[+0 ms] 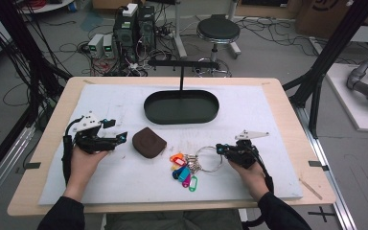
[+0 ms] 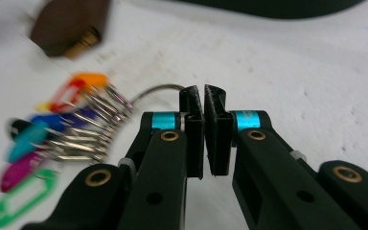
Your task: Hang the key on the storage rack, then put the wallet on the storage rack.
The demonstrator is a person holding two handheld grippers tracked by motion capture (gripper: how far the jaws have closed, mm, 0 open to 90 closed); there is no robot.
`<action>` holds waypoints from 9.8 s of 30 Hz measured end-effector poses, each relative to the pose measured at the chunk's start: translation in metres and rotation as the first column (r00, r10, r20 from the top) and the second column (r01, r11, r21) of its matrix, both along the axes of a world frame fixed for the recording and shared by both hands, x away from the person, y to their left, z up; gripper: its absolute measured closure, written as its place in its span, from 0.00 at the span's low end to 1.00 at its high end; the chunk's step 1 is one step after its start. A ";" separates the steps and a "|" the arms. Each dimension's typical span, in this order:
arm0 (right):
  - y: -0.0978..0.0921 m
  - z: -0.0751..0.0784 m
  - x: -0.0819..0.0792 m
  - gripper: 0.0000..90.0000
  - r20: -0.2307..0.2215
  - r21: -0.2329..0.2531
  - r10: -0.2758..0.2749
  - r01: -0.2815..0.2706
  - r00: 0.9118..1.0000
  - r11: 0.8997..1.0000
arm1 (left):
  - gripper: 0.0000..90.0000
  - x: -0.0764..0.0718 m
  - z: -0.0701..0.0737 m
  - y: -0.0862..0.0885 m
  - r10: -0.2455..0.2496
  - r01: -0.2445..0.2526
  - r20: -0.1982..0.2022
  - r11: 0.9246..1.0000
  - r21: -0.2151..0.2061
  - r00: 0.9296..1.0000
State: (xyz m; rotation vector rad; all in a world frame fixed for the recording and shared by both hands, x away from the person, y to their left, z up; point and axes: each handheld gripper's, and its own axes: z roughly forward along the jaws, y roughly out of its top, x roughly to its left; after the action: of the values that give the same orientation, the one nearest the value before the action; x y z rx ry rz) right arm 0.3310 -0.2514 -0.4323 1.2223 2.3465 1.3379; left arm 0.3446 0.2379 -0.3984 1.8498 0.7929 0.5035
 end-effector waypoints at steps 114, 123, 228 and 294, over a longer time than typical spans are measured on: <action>0.016 0.136 0.187 0.98 0.243 -0.012 -0.042 0.046 0.969 0.999 | 0.31 -0.005 -0.007 -0.014 -0.041 0.043 0.045 0.998 -0.038 0.998; 0.019 0.131 0.190 0.98 0.255 -0.032 -0.066 0.077 0.965 0.997 | 0.31 -0.005 -0.008 -0.015 -0.044 0.046 0.045 0.998 -0.039 0.998; -0.077 0.034 0.013 0.29 0.287 0.022 -0.106 0.104 0.952 0.994 | 0.31 0.001 -0.010 -0.026 -0.015 0.015 -0.018 1.000 -0.019 1.000; -0.071 0.034 0.016 0.32 0.309 -0.008 -0.081 0.088 0.948 0.996 | 0.92 0.055 -0.030 -0.040 -0.069 0.012 -0.325 0.985 -0.174 0.943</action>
State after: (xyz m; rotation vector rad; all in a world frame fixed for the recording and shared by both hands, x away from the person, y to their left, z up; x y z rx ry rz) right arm 0.3473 -0.3223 -0.3985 1.0102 2.0628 1.3595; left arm 0.3996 0.1976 -0.4287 1.8083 0.9856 0.0917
